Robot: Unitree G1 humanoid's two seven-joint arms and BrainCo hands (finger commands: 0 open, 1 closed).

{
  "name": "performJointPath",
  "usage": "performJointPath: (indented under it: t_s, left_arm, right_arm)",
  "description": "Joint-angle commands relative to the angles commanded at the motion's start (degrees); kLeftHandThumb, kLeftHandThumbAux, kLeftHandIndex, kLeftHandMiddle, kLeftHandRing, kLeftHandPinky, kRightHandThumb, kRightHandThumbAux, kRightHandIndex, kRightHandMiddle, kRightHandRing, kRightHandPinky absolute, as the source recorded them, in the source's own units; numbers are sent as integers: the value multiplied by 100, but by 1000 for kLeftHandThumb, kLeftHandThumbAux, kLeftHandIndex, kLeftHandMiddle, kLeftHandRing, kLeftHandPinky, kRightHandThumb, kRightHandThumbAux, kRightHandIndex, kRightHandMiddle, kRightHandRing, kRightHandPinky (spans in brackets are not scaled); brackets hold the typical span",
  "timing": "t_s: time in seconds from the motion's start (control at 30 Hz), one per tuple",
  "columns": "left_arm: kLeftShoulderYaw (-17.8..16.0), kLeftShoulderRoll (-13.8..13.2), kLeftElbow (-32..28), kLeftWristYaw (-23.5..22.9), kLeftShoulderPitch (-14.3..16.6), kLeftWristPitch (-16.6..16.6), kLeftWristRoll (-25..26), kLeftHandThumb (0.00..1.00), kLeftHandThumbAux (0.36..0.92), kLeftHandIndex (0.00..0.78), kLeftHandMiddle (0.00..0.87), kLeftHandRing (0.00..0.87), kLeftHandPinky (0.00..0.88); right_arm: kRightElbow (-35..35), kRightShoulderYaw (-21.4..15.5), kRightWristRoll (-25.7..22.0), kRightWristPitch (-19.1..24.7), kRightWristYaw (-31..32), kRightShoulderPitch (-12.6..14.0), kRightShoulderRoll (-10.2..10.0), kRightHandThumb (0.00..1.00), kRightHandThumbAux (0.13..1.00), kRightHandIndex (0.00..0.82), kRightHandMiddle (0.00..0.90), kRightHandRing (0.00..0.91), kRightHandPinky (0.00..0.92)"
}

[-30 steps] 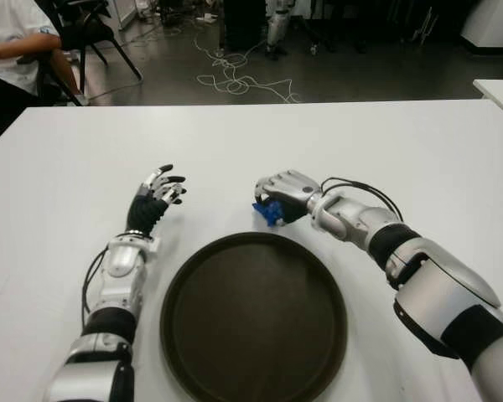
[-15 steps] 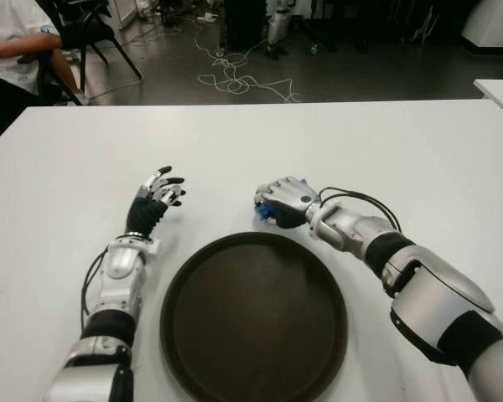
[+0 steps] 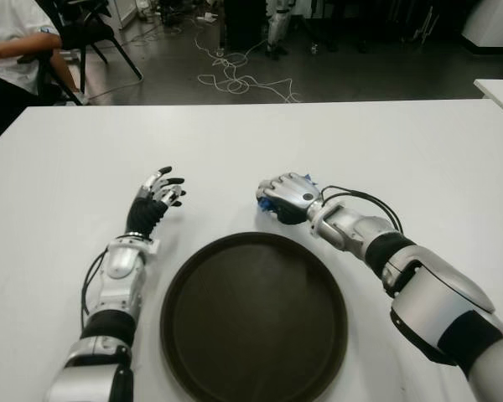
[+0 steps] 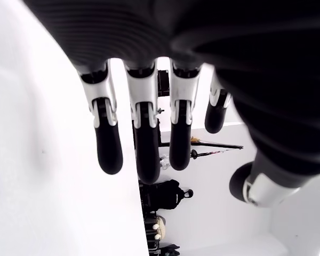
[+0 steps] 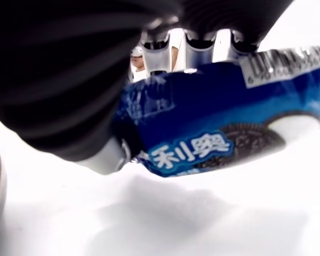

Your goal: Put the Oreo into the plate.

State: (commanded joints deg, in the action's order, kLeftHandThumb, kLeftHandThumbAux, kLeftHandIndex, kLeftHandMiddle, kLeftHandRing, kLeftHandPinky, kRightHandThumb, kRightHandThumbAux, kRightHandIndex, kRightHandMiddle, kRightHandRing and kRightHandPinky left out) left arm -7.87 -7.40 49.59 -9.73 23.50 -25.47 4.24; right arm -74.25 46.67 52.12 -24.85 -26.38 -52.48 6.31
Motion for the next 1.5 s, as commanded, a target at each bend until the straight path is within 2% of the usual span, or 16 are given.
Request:
performJointPath:
  t_s: [0.37,0.73,1.2,1.27,1.33,1.5]
  left_arm:
    - [-6,9,-18,-7,-18,-49,12,254,613,152,291,329,377]
    - [0,-11,14,-22,-2,-51,-13,239,596,149,283,324,371]
    - [-38,-6,145,-33,66,-72,24,240,610,168,305,337,392]
    - [-40,-10,146,-39,67,-77,26,242,610,169,308,341,392]
    - [-46,-14,142,-53,64,-67,38,245,610,167,308,344,392]
    - [-56,-26,138,-77,52,-57,51,239,609,161,301,339,382]
  right_arm:
    - [9,-91,-63,-83,-8,-4,37,684,736,423,587,586,549]
    - [-1,-92,-25,-123,-118,-39,74,685,735,425,605,606,571]
    - [259,-338,-136,-410,-454,-200,317,686,733,428,668,666,649]
    - [599,-475,-231,-545,-427,-239,517,688,732,430,695,693,680]
    - [1015,-595,-281,-640,-412,-158,722,689,731,431,714,714,704]
    - [1498,-748,-282,-587,-280,6,877,692,730,432,739,743,740]
